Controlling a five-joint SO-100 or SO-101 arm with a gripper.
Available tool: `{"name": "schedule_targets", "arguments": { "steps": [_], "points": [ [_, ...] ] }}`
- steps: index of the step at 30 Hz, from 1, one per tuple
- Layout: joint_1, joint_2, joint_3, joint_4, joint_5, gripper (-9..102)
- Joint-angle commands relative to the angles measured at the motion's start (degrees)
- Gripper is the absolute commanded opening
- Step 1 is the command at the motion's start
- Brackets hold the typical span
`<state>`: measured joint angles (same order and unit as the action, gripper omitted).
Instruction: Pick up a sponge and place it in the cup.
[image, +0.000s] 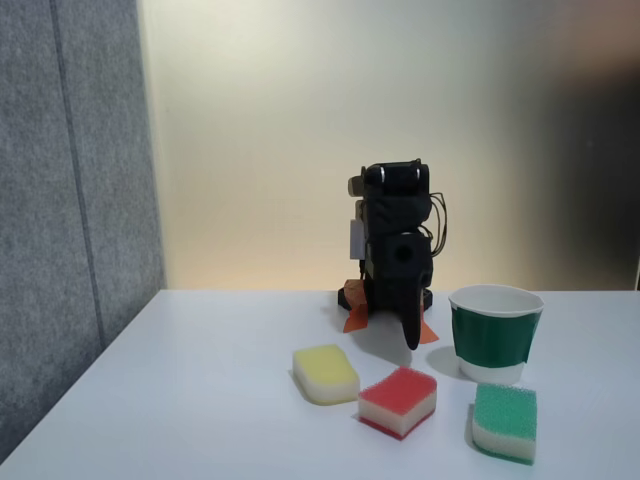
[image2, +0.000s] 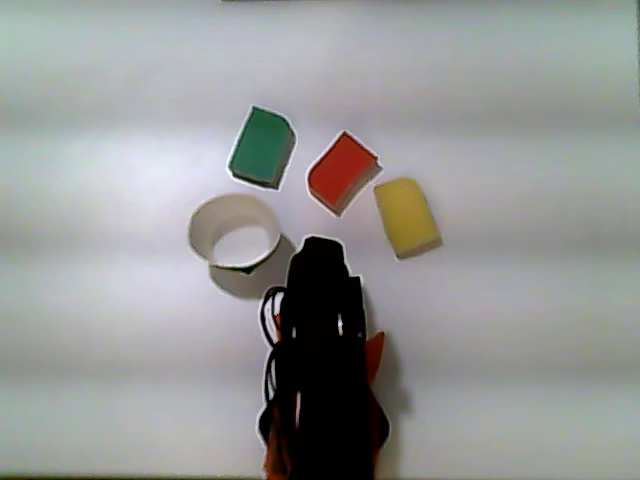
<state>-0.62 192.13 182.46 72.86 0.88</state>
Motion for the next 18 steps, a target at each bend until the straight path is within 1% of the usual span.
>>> {"name": "schedule_targets", "arguments": {
  "steps": [1, 4, 6, 7, 13, 15, 18],
  "points": [
    [-2.4, 0.6, 2.7, 0.9, 0.1, 6],
    [-3.4, 0.5, 2.7, 0.9, 0.8, 4],
    [-4.7, 0.5, 2.7, 0.5, 2.4, 0],
    [-5.2, 0.4, 2.7, 0.4, 3.0, 0],
    [-4.0, 0.5, 2.5, -1.6, 0.2, 0],
    [-2.0, 0.5, 2.0, -1.7, -2.0, 0],
    [1.0, 0.6, -1.2, 1.6, -4.3, 0]
  ]
}}
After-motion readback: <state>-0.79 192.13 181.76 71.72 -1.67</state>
